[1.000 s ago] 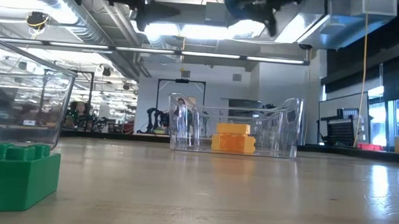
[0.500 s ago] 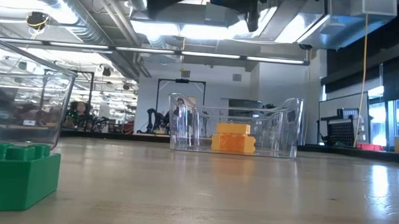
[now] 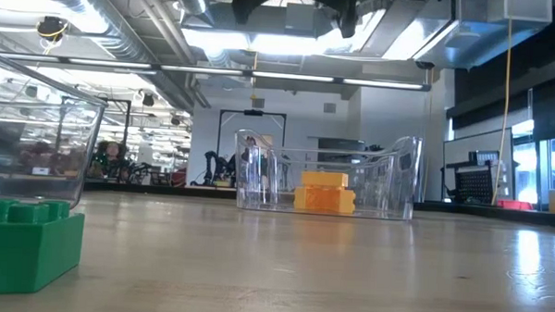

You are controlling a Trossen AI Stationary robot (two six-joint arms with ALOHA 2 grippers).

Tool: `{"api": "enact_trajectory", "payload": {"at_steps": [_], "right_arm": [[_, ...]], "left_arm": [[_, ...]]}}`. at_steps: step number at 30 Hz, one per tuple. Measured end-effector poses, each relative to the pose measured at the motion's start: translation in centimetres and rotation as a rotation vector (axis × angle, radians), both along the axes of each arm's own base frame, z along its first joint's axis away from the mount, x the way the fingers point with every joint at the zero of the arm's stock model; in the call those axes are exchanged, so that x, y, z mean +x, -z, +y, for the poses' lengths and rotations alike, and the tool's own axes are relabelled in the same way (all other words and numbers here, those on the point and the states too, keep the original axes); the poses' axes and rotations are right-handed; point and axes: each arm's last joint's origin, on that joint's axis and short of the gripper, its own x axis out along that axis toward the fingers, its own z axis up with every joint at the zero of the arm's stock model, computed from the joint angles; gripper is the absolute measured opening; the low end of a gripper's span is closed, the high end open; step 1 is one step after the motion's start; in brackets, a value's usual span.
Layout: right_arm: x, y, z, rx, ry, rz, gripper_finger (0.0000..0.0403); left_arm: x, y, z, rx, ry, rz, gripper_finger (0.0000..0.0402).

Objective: Sort & place blocks by color
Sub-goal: Put the top blue game piece into the bottom bottom transparent bin

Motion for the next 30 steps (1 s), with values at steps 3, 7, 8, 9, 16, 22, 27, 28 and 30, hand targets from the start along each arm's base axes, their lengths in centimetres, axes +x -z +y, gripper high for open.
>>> {"api": "enact_trajectory", "payload": {"at_steps": [3,7,8,9,16,22,27,28,30], "right_arm": [[0.0,0.1,0.1,-0.002,-0.004,0.006,0.0147],[0.0,0.0,0.3,-0.004,-0.013,0.005,0.0147],[0.0,0.1,0.4,-0.004,-0.016,0.006,0.0147],[0.0,0.1,0.5,-0.003,-0.023,0.006,0.0147],[0.9,0.4,1.0,0.000,-0.039,-0.032,0.0147],[1.2,0.6,0.9,-0.001,-0.032,-0.049,0.0147],[1.2,0.5,0.9,-0.001,-0.030,-0.055,0.0147],[1.2,0.5,0.9,-0.001,-0.030,-0.057,0.0147],[1.2,0.5,0.9,0.001,-0.029,-0.052,0.0147]], "left_arm": [[0.0,-0.1,-0.4,0.001,0.019,-0.007,0.0314],[0.1,-0.3,-0.7,-0.007,0.015,-0.025,0.0314],[0.1,-0.4,-0.9,-0.006,0.016,-0.038,0.0314],[0.1,-0.5,-1.0,-0.006,0.010,-0.050,0.0314],[0.1,-0.5,-1.4,-0.011,-0.053,-0.052,0.0314],[0.1,-0.5,-1.6,-0.012,-0.044,-0.048,0.0313],[0.2,-0.4,-1.6,-0.043,-0.040,-0.043,0.0281],[0.2,-0.4,-1.6,-0.045,-0.041,-0.036,0.0267],[0.2,-0.2,-1.6,-0.053,-0.040,-0.024,0.0233]]}}
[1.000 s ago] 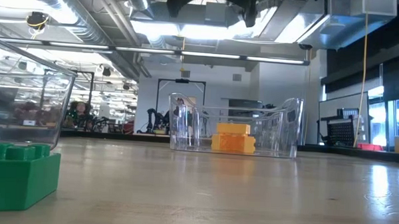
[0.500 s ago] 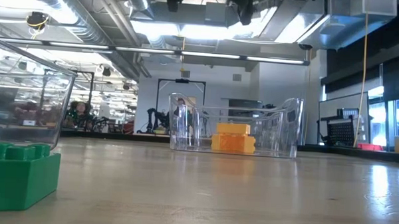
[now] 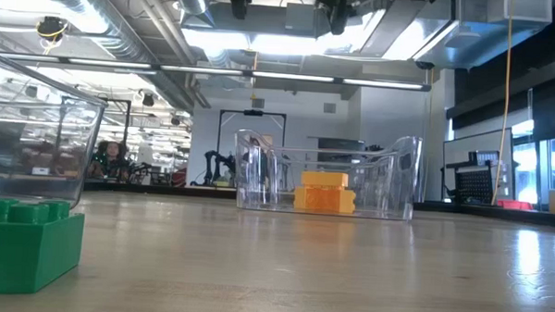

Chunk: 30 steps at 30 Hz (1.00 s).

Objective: Sort & place blocks by color
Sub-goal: Put the top blue game piece into the bottom bottom transparent bin

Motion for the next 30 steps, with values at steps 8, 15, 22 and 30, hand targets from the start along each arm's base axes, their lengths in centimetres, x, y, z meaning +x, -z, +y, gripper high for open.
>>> {"api": "enact_trajectory", "payload": {"at_steps": [8,15,22,30], "right_arm": [[0.0,0.0,0.0,0.011,0.008,0.002,0.0158],[-0.7,-0.5,-0.2,0.003,0.067,0.012,0.0221],[-3.7,-1.9,-1.2,-0.072,0.149,0.097,0.0284],[-7.7,-2.6,-2.3,-0.072,0.198,0.246,0.0294]], "left_arm": [[0.0,0.0,0.3,-0.016,-0.013,-0.001,0.0125],[-0.8,-0.4,1.3,-0.016,-0.017,0.015,0.0125],[-3.6,-1.1,2.4,0.007,-0.082,0.118,0.0125],[-6.9,-1.8,2.4,0.019,-0.106,0.169,0.0125]]}}
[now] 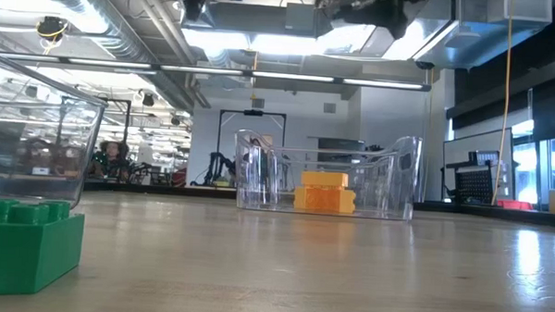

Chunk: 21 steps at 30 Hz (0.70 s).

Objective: Sort & place blocks by color
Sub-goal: Put the top blue game piece into the bottom bottom transparent bin

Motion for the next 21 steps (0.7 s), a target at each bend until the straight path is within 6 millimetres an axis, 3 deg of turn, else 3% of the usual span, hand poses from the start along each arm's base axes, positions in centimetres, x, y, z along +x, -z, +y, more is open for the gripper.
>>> {"api": "enact_trajectory", "payload": {"at_steps": [11,21], "right_arm": [[-1.0,-0.7,0.1,-0.129,-0.033,0.002,0.0294],[-1.0,-0.7,0.1,-0.127,-0.032,-0.002,0.0294]], "left_arm": [[-2.6,0.8,-2.2,-0.023,-0.030,-0.048,0.0125],[-3.1,0.5,-2.4,-0.016,-0.012,-0.065,0.0125]]}}
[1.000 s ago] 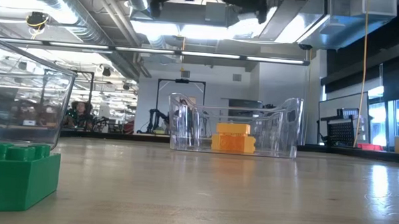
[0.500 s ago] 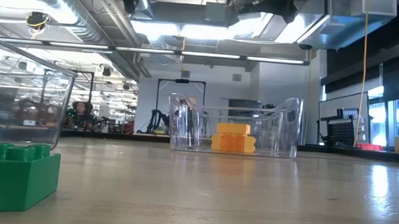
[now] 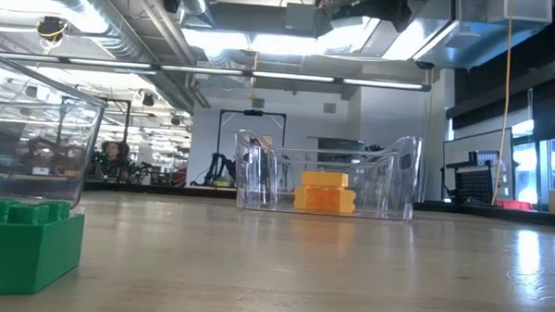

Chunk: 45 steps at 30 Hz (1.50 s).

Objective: Sort & place blocks by color
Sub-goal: Put the top blue game piece into the bottom bottom transparent bin

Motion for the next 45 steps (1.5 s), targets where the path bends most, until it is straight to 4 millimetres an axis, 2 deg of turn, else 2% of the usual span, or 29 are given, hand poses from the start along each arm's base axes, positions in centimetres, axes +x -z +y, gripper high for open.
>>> {"api": "enact_trajectory", "payload": {"at_steps": [4,10,20,24,28,35,45], "right_arm": [[0.0,0.0,0.0,0.000,0.000,0.001,0.0294],[0.0,0.0,0.0,0.000,0.000,0.002,0.0294],[0.0,0.1,-0.2,-0.020,0.059,0.010,0.0294],[-0.1,0.1,-0.2,-0.052,0.066,0.020,0.0294],[-0.1,0.1,-0.2,-0.075,0.058,0.025,0.0294],[-0.1,0.1,-0.3,-0.080,0.076,0.025,0.0294],[0.0,0.1,-0.3,-0.081,0.077,0.026,0.0294]], "left_arm": [[0.0,0.4,-0.3,-0.004,0.087,0.036,0.0125],[-0.4,2.4,-2.4,-0.134,0.209,0.269,0.0125],[-3.5,6.2,-10.1,-0.382,0.361,0.832,0.0125],[-4.7,8.0,-13.3,-0.376,0.404,1.025,0.0125],[-4.8,10.0,-15.7,-0.277,0.415,1.167,0.0125],[-3.7,13.2,-16.6,-0.075,0.367,1.347,0.0125],[-2.8,13.9,-16.2,-0.004,0.425,1.383,0.0125]]}}
